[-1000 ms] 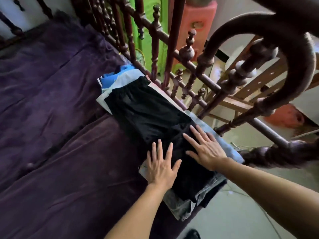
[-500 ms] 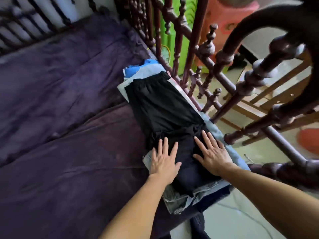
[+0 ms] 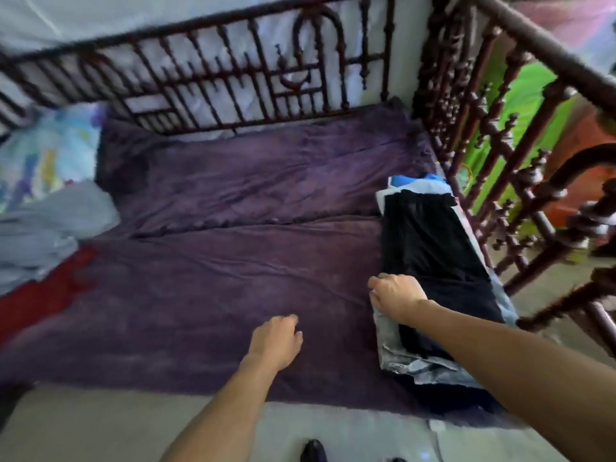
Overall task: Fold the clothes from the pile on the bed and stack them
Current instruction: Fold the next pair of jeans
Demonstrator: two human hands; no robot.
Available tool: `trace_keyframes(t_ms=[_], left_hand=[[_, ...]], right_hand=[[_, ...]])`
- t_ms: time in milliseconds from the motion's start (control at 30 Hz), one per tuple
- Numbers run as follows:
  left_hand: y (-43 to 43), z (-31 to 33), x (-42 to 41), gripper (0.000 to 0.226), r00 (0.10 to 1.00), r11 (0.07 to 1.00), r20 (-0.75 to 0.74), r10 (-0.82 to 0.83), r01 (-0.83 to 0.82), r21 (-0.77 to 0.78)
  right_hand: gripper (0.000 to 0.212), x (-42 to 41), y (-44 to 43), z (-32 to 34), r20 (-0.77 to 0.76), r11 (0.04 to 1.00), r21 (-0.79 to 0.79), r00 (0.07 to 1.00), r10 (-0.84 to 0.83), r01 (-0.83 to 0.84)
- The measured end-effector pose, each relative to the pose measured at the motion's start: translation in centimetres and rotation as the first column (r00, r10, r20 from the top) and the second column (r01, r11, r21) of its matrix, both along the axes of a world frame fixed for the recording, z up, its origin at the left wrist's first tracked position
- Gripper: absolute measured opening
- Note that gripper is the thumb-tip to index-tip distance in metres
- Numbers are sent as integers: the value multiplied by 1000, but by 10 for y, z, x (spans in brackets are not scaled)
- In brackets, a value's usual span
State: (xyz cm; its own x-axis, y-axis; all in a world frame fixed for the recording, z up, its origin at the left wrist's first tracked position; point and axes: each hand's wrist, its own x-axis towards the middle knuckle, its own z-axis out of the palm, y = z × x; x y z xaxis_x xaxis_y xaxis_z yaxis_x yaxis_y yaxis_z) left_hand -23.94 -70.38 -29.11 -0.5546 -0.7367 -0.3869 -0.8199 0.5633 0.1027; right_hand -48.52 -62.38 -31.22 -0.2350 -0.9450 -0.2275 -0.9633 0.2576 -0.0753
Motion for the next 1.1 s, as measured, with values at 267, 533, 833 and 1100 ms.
trace_keyframes(t_ms=[267,533,833,1100], left_hand=[[-22,49,189,28,938,929,-117,326,-341,-145],[-63,86,422,27,862,836,-143,485,-506,-214],[-129,105,576,29,793,765,-143,592,-608,-210],[-259,93,642,25,830,795,-129,542,-557,-241]], right_hand=[[27,182,-97,57,-30,925,-165,939,343,-343],[27,403,-202,94,-53,807,-279,848,528,-520],[28,569,-292,114,-49,723,-288,764,643,-628],[30,630,-419,95,-33,778,-272,813,581,-566]])
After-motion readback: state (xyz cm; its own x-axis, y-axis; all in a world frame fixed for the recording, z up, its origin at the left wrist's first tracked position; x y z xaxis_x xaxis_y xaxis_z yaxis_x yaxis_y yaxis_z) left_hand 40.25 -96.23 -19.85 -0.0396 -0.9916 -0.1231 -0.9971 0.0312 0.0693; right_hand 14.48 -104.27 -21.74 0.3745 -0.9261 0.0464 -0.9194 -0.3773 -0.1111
